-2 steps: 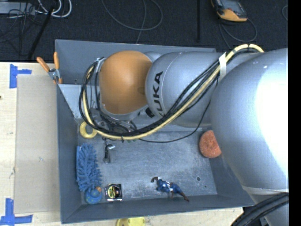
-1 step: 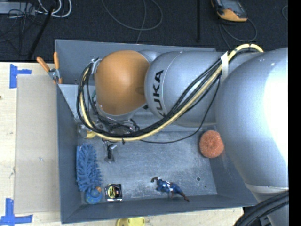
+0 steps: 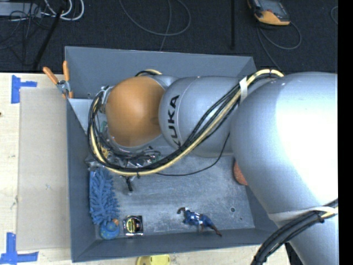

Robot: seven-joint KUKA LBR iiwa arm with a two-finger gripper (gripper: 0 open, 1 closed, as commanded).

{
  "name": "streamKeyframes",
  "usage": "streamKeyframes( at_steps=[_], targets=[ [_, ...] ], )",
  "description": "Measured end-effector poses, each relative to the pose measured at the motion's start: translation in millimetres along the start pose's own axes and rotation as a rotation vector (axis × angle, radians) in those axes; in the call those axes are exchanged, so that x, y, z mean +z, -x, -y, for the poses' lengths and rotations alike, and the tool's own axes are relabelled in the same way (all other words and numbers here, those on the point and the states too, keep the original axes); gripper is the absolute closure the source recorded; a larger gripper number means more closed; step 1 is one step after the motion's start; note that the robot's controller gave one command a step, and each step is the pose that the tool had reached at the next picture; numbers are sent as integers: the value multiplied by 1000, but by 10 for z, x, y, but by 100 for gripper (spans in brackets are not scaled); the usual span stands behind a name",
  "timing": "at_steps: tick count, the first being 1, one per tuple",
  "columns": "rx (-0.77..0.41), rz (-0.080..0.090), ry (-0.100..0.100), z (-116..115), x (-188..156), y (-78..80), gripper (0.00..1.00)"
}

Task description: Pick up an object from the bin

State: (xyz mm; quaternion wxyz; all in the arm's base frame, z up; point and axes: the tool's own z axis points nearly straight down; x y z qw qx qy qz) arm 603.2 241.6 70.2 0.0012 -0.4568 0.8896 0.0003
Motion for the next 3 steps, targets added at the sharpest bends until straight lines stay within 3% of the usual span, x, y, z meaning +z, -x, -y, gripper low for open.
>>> streamKeyframes(
  at_steps=[1, 3],
  targets=[
    [-445, 0, 2, -144, 4, -43, 100],
    [-441, 0, 3, -141, -23, -47, 100]
  ],
)
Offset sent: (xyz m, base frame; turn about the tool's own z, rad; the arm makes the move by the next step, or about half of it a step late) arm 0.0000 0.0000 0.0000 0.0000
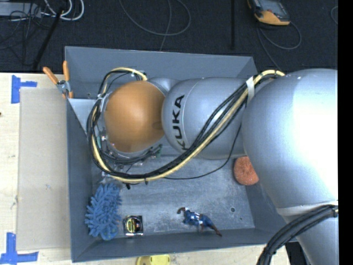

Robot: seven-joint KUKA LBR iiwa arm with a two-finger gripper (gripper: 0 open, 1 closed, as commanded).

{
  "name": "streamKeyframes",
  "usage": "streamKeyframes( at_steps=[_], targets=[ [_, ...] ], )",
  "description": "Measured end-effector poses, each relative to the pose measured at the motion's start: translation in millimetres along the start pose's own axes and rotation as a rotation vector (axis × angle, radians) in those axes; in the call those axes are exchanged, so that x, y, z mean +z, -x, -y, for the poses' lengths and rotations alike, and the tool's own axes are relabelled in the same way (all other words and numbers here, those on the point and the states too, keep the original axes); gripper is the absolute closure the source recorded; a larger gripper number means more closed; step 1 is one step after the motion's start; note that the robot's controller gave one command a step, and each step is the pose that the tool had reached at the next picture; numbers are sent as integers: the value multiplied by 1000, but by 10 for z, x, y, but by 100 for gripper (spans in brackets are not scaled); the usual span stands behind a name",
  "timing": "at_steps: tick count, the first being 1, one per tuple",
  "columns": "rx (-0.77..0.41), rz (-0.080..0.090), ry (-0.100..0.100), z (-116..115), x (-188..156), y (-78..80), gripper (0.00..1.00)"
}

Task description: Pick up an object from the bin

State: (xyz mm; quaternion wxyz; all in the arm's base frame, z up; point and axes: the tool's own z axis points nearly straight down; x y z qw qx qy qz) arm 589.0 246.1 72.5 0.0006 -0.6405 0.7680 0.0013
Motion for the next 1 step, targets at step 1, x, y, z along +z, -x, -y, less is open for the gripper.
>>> streamKeyframes(
  at_steps=[1],
  targets=[
    [1, 1, -1, 1, -53, 3, 100]
  ],
)
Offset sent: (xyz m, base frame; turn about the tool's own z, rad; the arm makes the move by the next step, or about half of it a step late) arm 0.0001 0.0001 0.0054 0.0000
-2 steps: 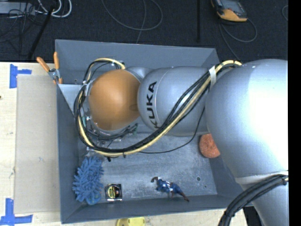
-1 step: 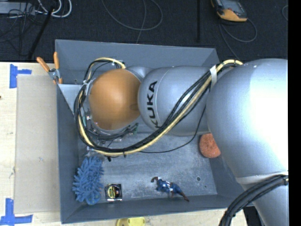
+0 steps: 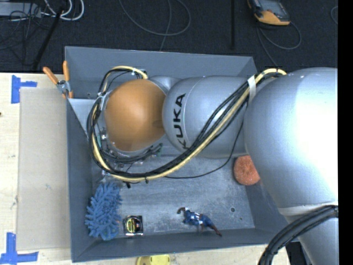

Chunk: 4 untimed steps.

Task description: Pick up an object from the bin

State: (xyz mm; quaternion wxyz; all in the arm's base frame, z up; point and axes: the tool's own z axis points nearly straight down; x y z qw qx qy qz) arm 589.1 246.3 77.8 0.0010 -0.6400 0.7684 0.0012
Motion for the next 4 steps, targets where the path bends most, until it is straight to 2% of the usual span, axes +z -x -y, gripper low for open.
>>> streamKeyframes(
  at_steps=[4],
  targets=[
    [4, -1, 0, -6, -331, 11, 100]
  ],
)
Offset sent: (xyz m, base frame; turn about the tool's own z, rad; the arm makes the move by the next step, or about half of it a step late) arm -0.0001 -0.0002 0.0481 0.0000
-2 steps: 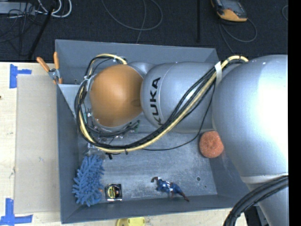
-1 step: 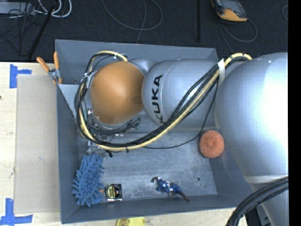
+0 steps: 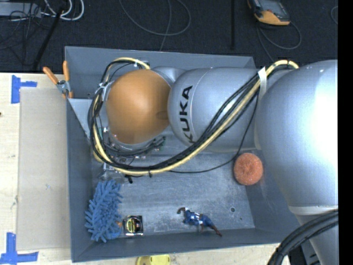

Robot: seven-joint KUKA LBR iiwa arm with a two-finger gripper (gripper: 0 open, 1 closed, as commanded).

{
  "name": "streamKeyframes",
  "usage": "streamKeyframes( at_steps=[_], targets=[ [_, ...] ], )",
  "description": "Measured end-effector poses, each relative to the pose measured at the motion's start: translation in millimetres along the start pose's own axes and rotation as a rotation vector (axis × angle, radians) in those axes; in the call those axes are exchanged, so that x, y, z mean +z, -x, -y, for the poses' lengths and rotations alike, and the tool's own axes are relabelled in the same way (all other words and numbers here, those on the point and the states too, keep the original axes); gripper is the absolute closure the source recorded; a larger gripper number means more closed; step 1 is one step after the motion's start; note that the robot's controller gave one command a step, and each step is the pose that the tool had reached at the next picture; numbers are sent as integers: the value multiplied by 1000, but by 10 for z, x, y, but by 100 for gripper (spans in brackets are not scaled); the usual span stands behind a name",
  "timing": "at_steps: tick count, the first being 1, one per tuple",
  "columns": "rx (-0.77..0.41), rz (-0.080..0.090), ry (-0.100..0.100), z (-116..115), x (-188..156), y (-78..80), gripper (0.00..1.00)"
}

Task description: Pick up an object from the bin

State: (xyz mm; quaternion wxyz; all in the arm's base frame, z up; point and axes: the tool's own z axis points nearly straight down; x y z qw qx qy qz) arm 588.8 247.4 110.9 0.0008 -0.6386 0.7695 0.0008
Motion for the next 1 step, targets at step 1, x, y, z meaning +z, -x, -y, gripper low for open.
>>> streamKeyframes(
  at_steps=[1],
  targets=[
    [1, 0, -1, 0, -100, 4, 100]
  ],
)
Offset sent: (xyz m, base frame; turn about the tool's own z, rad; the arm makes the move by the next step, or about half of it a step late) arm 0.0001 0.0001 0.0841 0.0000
